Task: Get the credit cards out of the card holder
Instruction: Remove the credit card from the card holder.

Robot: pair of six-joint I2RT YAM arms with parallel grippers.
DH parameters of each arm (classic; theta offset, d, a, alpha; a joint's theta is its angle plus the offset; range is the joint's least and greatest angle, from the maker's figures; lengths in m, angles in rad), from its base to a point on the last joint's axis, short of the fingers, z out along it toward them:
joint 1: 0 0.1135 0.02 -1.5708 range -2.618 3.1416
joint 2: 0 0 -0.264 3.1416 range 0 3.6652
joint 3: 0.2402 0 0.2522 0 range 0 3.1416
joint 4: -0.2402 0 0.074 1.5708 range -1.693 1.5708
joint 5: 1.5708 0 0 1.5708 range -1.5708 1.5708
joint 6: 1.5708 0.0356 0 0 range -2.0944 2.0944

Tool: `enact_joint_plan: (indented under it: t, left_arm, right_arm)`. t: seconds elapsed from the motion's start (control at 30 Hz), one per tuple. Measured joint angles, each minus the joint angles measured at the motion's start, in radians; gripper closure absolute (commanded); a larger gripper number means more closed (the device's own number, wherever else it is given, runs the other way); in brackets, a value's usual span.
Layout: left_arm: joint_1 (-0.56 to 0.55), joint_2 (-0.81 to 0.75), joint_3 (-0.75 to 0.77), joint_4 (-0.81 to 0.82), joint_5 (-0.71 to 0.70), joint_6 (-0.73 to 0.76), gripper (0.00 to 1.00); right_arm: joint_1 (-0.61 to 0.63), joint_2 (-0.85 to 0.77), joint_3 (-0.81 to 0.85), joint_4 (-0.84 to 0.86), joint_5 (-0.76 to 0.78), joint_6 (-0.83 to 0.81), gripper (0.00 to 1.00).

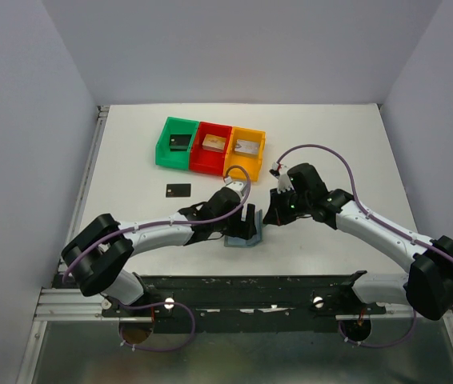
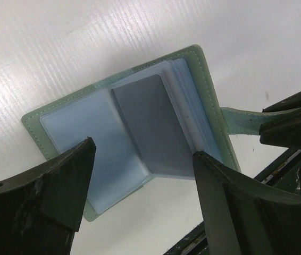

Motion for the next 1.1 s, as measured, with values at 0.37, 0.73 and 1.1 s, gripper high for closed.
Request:
enact_joint_plan:
  t: [0.37, 0.73, 1.1]
  left_arm:
    - [-0.003, 0.011, 0.003, 0.001, 0.006, -0.004, 0.08]
    - [-0.01, 0.011, 0.006, 0.001, 0.007, -0.007, 0.08]
    - [-0.019, 0.035, 0.029, -0.023, -0.002, -0.006, 0.13]
  right_arm:
    - [0.0, 0.002, 0.0, 0.0, -0.002, 0.0, 1.0]
    - [0.0, 0.005, 0.0, 0.0, -0.004, 0.0, 1.0]
    - [0.0, 0.005, 0.0, 0.0, -0.004, 0.0, 1.0]
